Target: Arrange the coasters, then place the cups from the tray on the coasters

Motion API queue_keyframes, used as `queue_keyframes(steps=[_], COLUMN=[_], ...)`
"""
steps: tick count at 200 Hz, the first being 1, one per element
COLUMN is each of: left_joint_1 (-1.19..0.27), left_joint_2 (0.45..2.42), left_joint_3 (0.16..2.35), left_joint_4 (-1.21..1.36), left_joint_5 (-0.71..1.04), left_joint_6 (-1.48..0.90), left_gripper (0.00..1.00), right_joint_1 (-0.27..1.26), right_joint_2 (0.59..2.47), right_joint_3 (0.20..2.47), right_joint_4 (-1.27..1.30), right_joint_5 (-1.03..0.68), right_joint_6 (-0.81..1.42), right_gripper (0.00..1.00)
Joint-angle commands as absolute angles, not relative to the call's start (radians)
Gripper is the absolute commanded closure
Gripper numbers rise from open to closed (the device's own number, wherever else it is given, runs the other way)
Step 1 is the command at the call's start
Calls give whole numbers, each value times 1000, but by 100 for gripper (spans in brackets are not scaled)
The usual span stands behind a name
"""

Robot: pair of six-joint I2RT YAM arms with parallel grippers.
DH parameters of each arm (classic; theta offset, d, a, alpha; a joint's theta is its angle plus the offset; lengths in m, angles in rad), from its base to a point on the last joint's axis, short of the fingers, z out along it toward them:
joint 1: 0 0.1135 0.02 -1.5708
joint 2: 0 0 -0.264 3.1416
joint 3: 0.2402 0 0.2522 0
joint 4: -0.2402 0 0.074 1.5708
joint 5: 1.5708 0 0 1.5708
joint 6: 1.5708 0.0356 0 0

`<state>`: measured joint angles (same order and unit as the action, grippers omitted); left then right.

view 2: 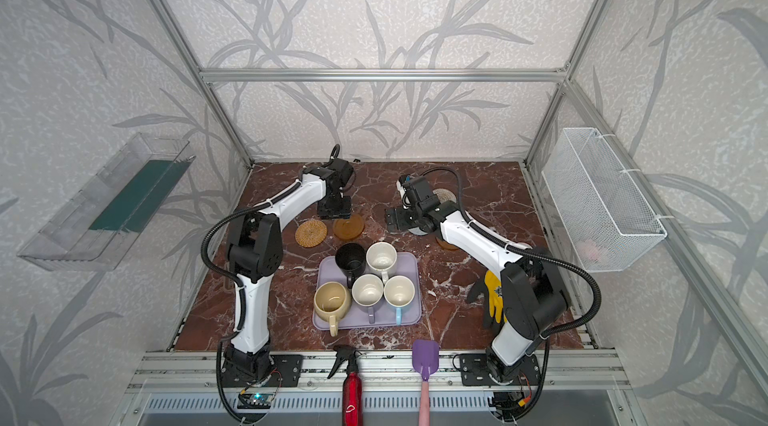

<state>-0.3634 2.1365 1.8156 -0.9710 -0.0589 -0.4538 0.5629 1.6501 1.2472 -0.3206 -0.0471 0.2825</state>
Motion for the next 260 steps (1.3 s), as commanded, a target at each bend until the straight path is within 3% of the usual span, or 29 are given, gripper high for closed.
queue_keyframes(steps=[1, 21, 66, 100, 136, 180, 209, 260], left_joint_1=[-356, -356, -361, -365, -367, -365, -365, -361], left_joint_2=[1989, 1894, 1744, 1610, 1612, 1633, 1653, 1671], left_joint_3=[1819, 1790, 1676, 1376, 1381, 1358, 1368, 1365], left_joint_4=[-982, -884, -620, -259, -306, -255, -267, -273], left_joint_5=[-67, -11, 162, 271, 339, 399, 406, 405], left_joint_6=[-498, -544, -657, -756, -686, -675, -660, -636], left_gripper=[27, 9, 6, 6, 7, 7, 7, 8], right_joint_1=[545, 509, 446, 400, 359, 342, 342, 344], right_joint_2=[1614, 1626, 1689, 1758, 1818, 1915, 1962, 2032], right_joint_3=[1228, 1233, 1268, 1287, 1303, 1371, 1410, 1465], right_joint_4=[-328, -344, -416, -436, -440, -473, -488, -532], right_joint_5=[-3, -27, -46, -61, -66, -72, -74, -56], right_joint_6=[298, 297, 279, 270, 256, 220, 218, 226], right_gripper=[1, 1, 2, 18, 28, 29, 37, 41])
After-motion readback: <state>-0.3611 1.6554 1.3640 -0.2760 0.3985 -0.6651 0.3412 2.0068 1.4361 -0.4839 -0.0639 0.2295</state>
